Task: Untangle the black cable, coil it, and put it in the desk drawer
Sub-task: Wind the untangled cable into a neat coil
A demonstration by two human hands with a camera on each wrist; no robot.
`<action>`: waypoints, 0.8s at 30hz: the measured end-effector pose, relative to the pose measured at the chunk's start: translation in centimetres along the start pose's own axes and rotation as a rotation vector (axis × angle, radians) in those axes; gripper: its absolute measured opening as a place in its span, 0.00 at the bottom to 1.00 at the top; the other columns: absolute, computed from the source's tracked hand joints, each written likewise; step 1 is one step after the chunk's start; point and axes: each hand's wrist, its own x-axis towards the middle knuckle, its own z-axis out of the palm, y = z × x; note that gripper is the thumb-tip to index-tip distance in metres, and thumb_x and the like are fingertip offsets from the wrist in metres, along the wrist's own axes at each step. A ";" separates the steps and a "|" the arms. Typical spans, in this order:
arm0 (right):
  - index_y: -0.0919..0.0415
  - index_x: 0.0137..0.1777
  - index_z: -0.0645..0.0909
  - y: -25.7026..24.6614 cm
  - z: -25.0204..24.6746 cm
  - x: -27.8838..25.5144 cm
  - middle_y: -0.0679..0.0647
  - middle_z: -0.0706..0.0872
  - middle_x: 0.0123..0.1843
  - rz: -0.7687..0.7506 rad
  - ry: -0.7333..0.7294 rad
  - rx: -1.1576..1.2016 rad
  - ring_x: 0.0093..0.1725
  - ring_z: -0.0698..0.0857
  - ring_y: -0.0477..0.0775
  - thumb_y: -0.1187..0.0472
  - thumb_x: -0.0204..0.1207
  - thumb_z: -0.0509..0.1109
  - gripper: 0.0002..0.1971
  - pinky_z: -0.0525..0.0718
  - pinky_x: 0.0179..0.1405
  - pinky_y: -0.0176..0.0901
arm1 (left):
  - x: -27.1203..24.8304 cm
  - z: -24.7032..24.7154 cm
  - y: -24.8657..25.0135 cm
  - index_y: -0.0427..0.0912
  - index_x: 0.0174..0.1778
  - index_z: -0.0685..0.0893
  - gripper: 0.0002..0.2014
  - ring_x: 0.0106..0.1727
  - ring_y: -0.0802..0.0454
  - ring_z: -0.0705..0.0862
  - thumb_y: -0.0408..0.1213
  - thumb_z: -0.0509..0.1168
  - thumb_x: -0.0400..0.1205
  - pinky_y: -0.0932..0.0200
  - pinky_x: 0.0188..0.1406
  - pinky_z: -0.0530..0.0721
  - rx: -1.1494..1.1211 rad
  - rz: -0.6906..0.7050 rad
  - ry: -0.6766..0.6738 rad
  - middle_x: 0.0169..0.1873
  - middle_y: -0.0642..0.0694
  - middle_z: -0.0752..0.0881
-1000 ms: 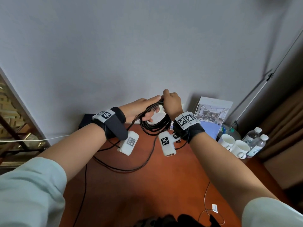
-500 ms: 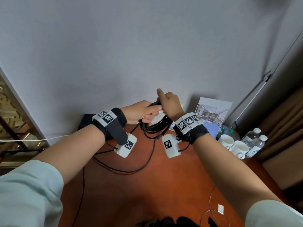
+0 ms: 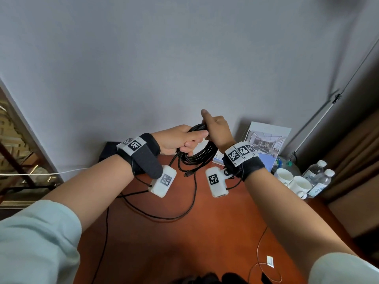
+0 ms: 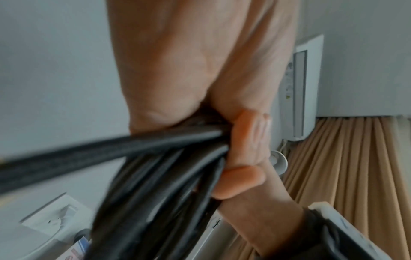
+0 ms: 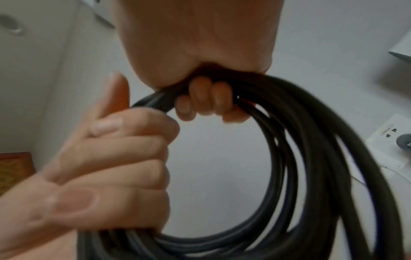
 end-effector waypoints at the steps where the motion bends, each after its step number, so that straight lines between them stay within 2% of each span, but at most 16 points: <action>1: 0.63 0.24 0.68 -0.2 0.0 0.0 0.55 0.71 0.20 -0.014 0.004 -0.026 0.20 0.70 0.53 0.46 0.82 0.59 0.28 0.71 0.24 0.39 | 0.1 0.2 0.1 0.45 0.30 0.69 0.19 0.20 0.56 0.61 0.45 0.56 0.88 0.60 0.37 0.78 -0.004 -0.003 0.007 0.18 0.54 0.63; 3: 0.63 0.23 0.67 -0.2 0.0 0.2 0.56 0.69 0.19 0.014 -0.007 0.046 0.20 0.68 0.55 0.48 0.82 0.59 0.27 0.68 0.23 0.41 | 0.1 0.4 0.4 0.42 0.33 0.72 0.17 0.20 0.56 0.64 0.44 0.57 0.88 0.60 0.36 0.79 -0.055 0.001 0.013 0.19 0.53 0.64; 6: 0.62 0.23 0.66 0.5 -0.2 0.5 0.56 0.66 0.16 0.177 -0.037 0.318 0.20 0.63 0.55 0.52 0.82 0.58 0.25 0.66 0.22 0.41 | -0.1 0.3 0.6 0.42 0.32 0.70 0.18 0.21 0.54 0.69 0.43 0.55 0.88 0.59 0.40 0.84 -0.113 0.034 -0.043 0.19 0.52 0.64; 9: 0.55 0.13 0.65 1.3 -0.2 0.5 0.53 0.62 0.14 0.271 -0.089 0.478 0.23 0.57 0.55 0.53 0.81 0.58 0.31 0.65 0.21 0.41 | -0.3 0.2 0.6 0.44 0.31 0.69 0.19 0.22 0.54 0.66 0.43 0.53 0.89 0.58 0.42 0.83 -0.097 0.057 -0.068 0.20 0.53 0.61; 12: 0.60 0.18 0.69 0.6 -0.3 0.2 0.55 0.67 0.14 0.180 -0.057 0.362 0.21 0.64 0.57 0.51 0.84 0.56 0.30 0.69 0.20 0.38 | -0.2 0.6 0.5 0.48 0.26 0.75 0.23 0.23 0.54 0.61 0.44 0.52 0.89 0.58 0.39 0.81 -0.066 0.057 -0.054 0.21 0.52 0.60; 14: 0.61 0.22 0.72 -0.3 -0.3 -0.1 0.52 0.72 0.14 0.055 -0.013 0.156 0.19 0.71 0.54 0.48 0.84 0.56 0.29 0.71 0.21 0.36 | 0.1 0.8 0.5 0.47 0.27 0.71 0.22 0.23 0.55 0.61 0.45 0.53 0.89 0.58 0.39 0.80 -0.068 0.035 -0.052 0.21 0.53 0.60; 16: 0.59 0.19 0.71 -0.9 -0.3 -0.3 0.47 0.72 0.13 0.021 0.035 0.106 0.16 0.71 0.48 0.49 0.84 0.56 0.30 0.70 0.23 0.38 | 0.3 1.2 0.7 0.46 0.30 0.67 0.19 0.22 0.56 0.61 0.45 0.54 0.89 0.59 0.38 0.81 -0.089 0.021 -0.065 0.20 0.54 0.61; 18: 0.60 0.20 0.69 -1.1 -0.2 -0.4 0.48 0.71 0.13 0.078 0.030 0.185 0.16 0.70 0.49 0.51 0.84 0.56 0.28 0.68 0.24 0.41 | 0.5 1.4 0.8 0.44 0.33 0.69 0.17 0.22 0.56 0.64 0.45 0.54 0.88 0.58 0.39 0.83 -0.151 0.018 -0.090 0.21 0.54 0.62; 21: 0.60 0.23 0.68 -0.8 -0.3 -0.7 0.52 0.71 0.15 0.239 0.027 0.380 0.20 0.69 0.54 0.53 0.84 0.54 0.26 0.67 0.25 0.42 | 0.5 1.0 0.7 0.42 0.42 0.73 0.13 0.22 0.55 0.69 0.47 0.57 0.87 0.52 0.48 0.84 -0.234 0.046 -0.168 0.21 0.55 0.65; 22: 0.59 0.20 0.67 -0.6 -0.4 -0.8 0.52 0.69 0.13 0.288 0.021 0.469 0.20 0.67 0.53 0.53 0.84 0.54 0.27 0.66 0.24 0.42 | 0.5 0.7 0.5 0.41 0.45 0.73 0.15 0.22 0.55 0.70 0.51 0.61 0.84 0.51 0.50 0.83 -0.246 0.076 -0.208 0.22 0.55 0.66; 24: 0.56 0.13 0.65 0.1 -0.3 -0.9 0.52 0.67 0.12 0.370 0.011 0.593 0.16 0.64 0.53 0.55 0.82 0.53 0.31 0.62 0.23 0.40 | 0.3 0.2 0.2 0.41 0.48 0.73 0.25 0.25 0.56 0.72 0.59 0.70 0.73 0.52 0.53 0.82 -0.244 0.109 -0.273 0.24 0.56 0.70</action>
